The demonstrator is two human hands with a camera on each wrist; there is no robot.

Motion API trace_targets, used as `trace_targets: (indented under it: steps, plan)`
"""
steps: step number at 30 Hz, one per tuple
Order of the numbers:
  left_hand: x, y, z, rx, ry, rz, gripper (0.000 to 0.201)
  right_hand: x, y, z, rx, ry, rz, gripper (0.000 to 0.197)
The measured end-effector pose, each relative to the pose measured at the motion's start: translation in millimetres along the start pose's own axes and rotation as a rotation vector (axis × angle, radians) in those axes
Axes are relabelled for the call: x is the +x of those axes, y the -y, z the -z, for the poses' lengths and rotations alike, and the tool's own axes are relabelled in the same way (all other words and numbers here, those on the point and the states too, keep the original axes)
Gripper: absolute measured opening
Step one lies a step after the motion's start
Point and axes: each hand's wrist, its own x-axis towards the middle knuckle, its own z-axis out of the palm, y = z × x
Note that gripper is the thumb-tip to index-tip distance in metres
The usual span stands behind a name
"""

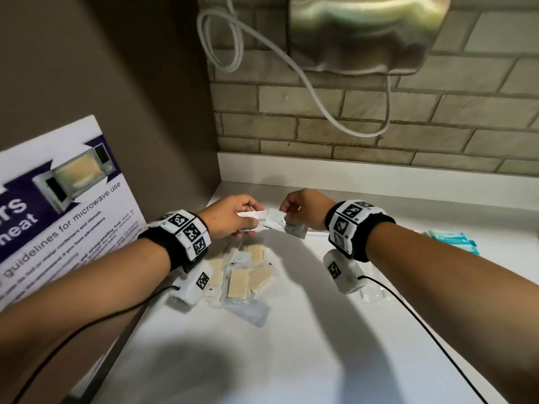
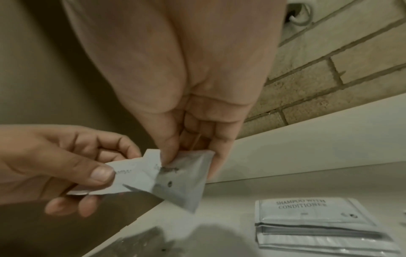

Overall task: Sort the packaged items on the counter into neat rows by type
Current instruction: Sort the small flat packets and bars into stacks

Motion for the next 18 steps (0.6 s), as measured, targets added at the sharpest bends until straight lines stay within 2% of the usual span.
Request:
trace_targets:
  steps: [6,9,14,18]
  plan:
    - [-21.3,0.5,-6.9,-0.096,-0.030,0.044,0.032,-2.7,12.8,-9.6,-0.033,-0.092,0.058,0.020]
    - [-27.5,-3.1,-10.0,-0.165,-0.103,0.067,0.033,-0.5,22.4,-13.7,-0.026,-0.091,0.097,0.019]
    - [-40.9,-4.3,-2.8,-0.131,-0.181,0.100,0.042,-0.6,44.6,-15.6,-0.013,-0.039,0.181,0.015]
    - [-49.3,-7.9,-0.1,-0.149,-0.172,0.087,0.034,1.7,63.1,-23.3,-0.011,-0.057,0.245,0.012]
